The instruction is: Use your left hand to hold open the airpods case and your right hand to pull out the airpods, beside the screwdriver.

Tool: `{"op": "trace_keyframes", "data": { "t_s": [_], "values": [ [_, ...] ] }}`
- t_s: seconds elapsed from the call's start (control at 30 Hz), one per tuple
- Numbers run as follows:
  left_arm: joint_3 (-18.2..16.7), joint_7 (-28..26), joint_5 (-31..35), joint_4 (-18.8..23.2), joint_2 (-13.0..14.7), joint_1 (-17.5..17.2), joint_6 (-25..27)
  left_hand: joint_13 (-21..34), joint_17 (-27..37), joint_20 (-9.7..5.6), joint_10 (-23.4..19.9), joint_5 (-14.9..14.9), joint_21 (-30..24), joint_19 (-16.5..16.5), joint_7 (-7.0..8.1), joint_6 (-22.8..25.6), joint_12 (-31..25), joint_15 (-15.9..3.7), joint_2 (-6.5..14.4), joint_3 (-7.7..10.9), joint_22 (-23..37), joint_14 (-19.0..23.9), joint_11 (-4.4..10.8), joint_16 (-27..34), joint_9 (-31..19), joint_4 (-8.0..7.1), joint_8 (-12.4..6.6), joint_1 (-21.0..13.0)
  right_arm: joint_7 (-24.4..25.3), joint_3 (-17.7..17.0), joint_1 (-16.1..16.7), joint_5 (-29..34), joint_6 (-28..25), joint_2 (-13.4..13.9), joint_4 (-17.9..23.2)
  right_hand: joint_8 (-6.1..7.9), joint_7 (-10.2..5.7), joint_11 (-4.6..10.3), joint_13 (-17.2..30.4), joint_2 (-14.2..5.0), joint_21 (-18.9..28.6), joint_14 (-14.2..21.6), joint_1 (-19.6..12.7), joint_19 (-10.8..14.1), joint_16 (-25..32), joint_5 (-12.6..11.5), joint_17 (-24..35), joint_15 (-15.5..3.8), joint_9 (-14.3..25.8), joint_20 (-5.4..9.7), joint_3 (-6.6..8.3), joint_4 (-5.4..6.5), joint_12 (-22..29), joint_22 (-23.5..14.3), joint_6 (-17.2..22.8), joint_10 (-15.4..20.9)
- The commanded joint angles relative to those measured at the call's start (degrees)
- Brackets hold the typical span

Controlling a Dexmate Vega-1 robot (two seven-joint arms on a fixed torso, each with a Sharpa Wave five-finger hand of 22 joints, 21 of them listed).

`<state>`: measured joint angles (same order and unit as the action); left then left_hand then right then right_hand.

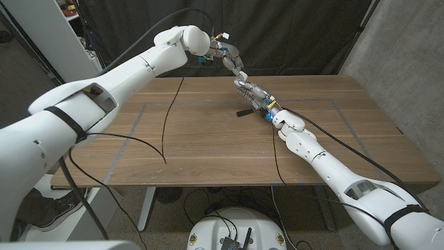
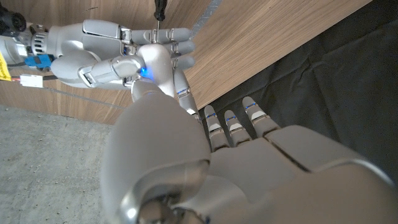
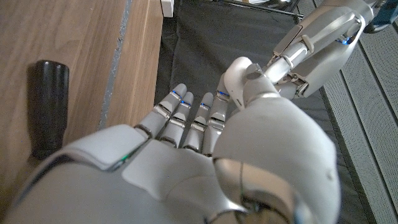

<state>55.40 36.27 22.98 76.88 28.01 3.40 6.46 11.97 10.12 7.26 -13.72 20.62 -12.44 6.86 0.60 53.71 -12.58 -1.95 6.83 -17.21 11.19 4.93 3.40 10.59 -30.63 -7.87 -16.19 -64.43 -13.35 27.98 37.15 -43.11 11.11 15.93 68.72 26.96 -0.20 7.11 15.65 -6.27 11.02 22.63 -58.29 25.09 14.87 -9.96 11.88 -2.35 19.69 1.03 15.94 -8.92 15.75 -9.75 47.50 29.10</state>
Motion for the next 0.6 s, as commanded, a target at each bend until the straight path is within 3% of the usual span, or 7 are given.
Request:
{"op": "trace_keyframes", "data": {
  "t_s": [0.03,0.3,0.5,0.6],
  "values": [
    [0.81,0.04,0.37,-3.31,-1.46,0.63,-0.71,0.14,0.05,0.34,-0.53,0.58,-0.07,0.52,0.58,1.30,-0.47,0.13,0.35,0.25,-0.03,0.57,0.12,0.28,-0.45,0.82,-0.68,-1.39,-0.14,-0.24,-0.08,0.12,0.44,0.20,0.27,0.43,-6.98,0.45,0.35,-0.04,0.12,0.62,-0.88,0.47,0.60,-0.42,0.16,-9.48,4.89,0.28,-0.29,0.05,0.48,-0.08,6.58,0.27],
    [-0.46,-1.98,-2.24,-4.99,-1.84,-0.39,-2.96,0.07,-0.03,-0.46,-2.19,0.77,-0.48,1.48,1.20,4.38,-1.04,-1.28,1.63,1.75,0.01,2.10,0.87,0.52,-0.18,2.31,-1.38,-4.04,-0.33,-0.37,0.15,-0.18,0.40,0.30,0.52,0.71,-7.08,0.88,0.62,-0.14,0.12,0.68,-1.24,0.44,0.75,-0.44,0.25,-9.66,5.41,0.31,-0.82,0.17,0.36,-0.09,6.51,0.30],
    [-0.75,-2.03,-2.94,-4.61,-1.56,-0.69,-2.71,0.03,0.08,-0.75,-3.39,0.16,-0.74,2.01,1.26,5.96,-1.32,-1.91,4.14,5.70,0.11,3.12,1.19,0.59,0.56,4.82,-1.19,-9.14,-0.23,-0.50,0.58,-0.43,0.06,0.66,1.11,0.67,-7.11,1.04,0.77,-0.19,0.11,0.63,-1.41,0.40,0.78,-0.45,0.30,-9.68,5.36,0.34,-1.10,0.23,0.35,-0.09,6.48,0.45],
    [-1.11,-1.67,-3.88,-5.17,-1.60,-0.67,-2.45,0.04,0.22,-0.43,-3.22,-0.16,-0.75,1.95,1.09,5.38,-1.20,-1.55,4.81,7.12,0.15,3.12,0.75,0.62,0.76,5.21,-0.74,-10.23,-0.66,-0.58,0.66,-0.77,-0.40,1.00,1.23,0.67,-7.22,0.73,0.84,-0.22,0.09,0.58,-1.54,0.36,0.79,-0.46,0.31,-9.65,5.30,0.32,-1.25,0.24,0.34,-0.09,6.59,0.53]
  ]
}}
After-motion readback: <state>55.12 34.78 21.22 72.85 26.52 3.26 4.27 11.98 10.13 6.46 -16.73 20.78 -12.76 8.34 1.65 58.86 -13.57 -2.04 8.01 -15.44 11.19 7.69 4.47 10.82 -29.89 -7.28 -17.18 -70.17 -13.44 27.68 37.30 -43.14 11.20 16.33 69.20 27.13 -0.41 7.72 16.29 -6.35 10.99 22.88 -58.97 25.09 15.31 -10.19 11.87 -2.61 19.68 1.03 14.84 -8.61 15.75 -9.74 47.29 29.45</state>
